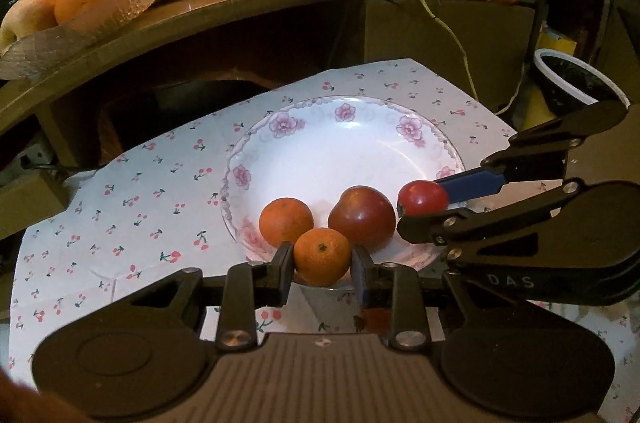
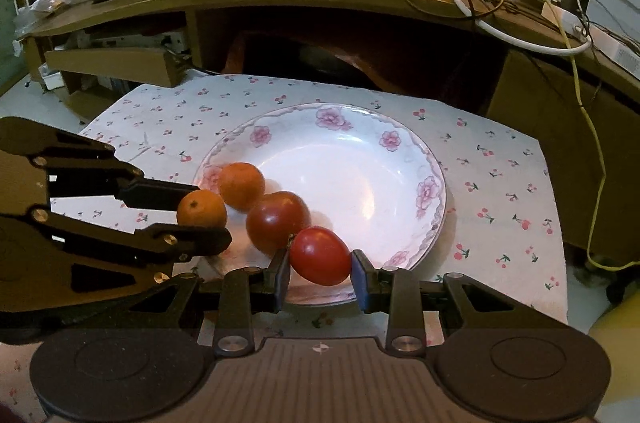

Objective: Organize fruits
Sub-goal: 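Carry both fruits over the plate and open both tools to release them, then withdraw both tools from the plate toward the kiwis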

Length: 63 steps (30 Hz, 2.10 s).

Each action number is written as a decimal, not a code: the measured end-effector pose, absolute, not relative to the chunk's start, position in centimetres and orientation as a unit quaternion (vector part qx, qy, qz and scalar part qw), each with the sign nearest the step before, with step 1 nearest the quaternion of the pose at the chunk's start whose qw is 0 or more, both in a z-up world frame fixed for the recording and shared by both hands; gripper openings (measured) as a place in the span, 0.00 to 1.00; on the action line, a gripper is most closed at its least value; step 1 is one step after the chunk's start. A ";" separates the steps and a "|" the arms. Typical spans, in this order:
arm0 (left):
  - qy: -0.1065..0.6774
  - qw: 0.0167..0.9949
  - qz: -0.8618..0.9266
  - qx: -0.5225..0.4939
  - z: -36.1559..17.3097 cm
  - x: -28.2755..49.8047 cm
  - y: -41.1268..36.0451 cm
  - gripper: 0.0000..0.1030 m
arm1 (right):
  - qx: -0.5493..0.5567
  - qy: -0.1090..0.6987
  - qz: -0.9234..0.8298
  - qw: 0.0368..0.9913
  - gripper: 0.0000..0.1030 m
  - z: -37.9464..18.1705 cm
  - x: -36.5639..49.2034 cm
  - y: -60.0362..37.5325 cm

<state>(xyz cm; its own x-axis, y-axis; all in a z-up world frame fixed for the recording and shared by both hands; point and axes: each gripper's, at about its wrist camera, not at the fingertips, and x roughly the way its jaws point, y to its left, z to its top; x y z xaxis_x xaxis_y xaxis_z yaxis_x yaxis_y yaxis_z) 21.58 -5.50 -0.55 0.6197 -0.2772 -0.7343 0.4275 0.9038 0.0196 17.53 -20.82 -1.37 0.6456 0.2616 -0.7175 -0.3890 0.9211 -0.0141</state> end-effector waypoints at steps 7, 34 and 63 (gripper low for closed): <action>0.390 0.896 -0.189 0.097 -0.6 21.8 -5.5 0.35 | -0.079 0.380 0.181 0.904 0.33 -1.5 17.9 -21.1; 0.369 0.907 -0.182 0.095 1.1 20.7 -4.6 0.39 | -0.070 0.362 0.183 0.911 0.44 -0.3 17.0 -21.6; 0.395 0.894 -0.179 0.110 0.8 16.5 2.4 0.42 | -0.081 0.414 0.333 0.844 0.44 -1.5 10.7 -15.0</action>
